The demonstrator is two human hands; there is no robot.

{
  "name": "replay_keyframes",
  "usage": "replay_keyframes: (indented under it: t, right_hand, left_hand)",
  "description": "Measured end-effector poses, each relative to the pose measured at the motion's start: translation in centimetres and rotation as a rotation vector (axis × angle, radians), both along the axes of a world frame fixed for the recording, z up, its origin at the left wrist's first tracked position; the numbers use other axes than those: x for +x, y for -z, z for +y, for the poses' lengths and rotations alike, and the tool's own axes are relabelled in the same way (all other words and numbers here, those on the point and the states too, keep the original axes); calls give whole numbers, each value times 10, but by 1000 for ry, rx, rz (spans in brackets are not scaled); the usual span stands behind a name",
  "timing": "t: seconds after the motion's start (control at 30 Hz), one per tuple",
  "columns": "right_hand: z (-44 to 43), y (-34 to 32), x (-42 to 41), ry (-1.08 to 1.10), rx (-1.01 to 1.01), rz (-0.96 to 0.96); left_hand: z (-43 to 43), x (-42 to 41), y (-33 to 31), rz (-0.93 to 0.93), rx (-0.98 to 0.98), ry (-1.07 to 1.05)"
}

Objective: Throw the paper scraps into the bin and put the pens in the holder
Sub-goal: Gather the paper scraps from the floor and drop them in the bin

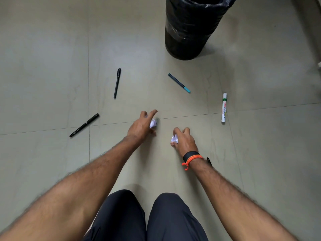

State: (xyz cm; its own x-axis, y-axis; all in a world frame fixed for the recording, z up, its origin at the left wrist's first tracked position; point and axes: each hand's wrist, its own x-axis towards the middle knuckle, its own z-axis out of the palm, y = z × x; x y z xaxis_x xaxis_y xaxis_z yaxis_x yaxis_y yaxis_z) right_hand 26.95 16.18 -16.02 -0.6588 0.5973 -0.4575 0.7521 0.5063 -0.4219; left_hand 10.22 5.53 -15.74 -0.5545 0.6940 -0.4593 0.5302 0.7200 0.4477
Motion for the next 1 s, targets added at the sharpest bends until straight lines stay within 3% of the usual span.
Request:
replay_keyframes:
  t: [0.17, 0.37, 0.57, 0.67, 1.0]
  right_hand:
    - [7, 9, -3, -57, 47, -56]
    - [31, -12, -13, 93, -25, 20]
    - [72, -69, -43, 277, -111, 240]
    - [94, -102, -63, 277, -121, 339]
    - [185, -218, -146, 218, -40, 532]
  left_hand:
    - [1, -1, 1, 90, 49, 75]
    - [-5, -4, -5, 56, 37, -37]
    - [9, -25, -49, 95, 232, -144]
    - [30, -40, -81, 120, 354, -139]
    - [139, -101, -185, -38, 693, -259]
